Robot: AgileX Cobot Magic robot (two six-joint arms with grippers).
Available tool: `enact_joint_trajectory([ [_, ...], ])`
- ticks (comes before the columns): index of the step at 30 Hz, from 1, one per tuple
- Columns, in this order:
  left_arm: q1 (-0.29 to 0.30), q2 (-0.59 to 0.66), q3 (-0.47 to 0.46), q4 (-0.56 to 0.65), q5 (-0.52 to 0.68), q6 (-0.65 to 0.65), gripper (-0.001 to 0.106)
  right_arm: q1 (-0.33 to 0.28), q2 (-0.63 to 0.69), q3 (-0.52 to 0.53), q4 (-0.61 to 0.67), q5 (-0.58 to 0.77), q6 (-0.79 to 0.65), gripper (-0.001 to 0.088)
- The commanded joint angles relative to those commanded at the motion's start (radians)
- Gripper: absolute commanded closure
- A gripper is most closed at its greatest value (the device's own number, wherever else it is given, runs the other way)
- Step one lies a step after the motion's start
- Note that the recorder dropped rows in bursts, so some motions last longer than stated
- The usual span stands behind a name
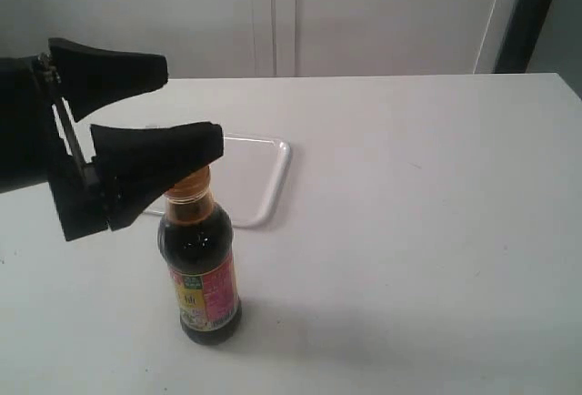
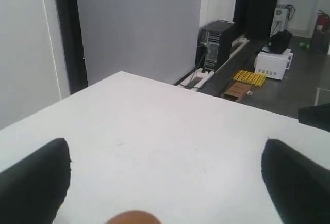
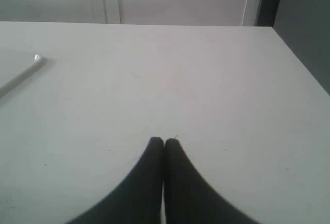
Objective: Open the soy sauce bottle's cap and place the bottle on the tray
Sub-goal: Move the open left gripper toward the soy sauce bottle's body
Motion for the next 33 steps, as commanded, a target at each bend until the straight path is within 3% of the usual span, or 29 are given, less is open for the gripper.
enact_joint_trajectory([
  [6, 0.0, 0.02, 0.086, -0.134, -0.026, 0.146, 0.0, 0.0, 0.0, 0.0, 0.0, 0.0, 0.0, 0.0868],
  [16, 0.0, 0.094, 0.151, -0.251, -0.101, 0.285, 0.0, 0.0, 0.0, 0.0, 0.0, 0.0, 0.0, 0.0868],
  [33, 0.0, 0.284, 0.151, -0.294, -0.161, 0.381, 0.0, 0.0, 0.0, 0.0, 0.0, 0.0, 0.0, 0.0868],
])
